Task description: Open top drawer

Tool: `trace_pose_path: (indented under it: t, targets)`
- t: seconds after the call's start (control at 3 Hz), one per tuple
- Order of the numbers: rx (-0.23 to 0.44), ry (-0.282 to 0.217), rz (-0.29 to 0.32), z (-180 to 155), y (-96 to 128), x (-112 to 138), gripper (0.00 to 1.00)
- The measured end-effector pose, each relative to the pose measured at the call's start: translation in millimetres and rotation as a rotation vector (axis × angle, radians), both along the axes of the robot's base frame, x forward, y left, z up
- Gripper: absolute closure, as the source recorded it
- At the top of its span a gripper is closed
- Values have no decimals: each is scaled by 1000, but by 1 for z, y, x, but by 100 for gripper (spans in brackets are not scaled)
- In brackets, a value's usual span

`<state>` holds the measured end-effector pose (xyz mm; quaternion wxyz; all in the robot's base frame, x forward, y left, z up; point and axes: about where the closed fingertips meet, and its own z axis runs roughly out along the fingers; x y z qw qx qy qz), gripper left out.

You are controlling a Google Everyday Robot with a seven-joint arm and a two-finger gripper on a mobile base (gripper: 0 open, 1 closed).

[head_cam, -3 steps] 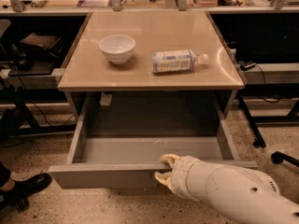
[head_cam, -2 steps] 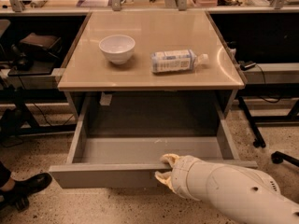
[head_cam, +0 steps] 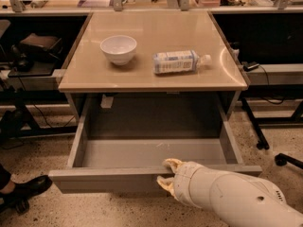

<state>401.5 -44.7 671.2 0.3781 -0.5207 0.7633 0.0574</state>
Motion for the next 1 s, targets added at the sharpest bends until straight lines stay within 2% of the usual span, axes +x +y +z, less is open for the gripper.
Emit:
trace_pose_path:
  t: [1.0]
  targets:
    - [18, -7, -11, -4, 3, -15, 100]
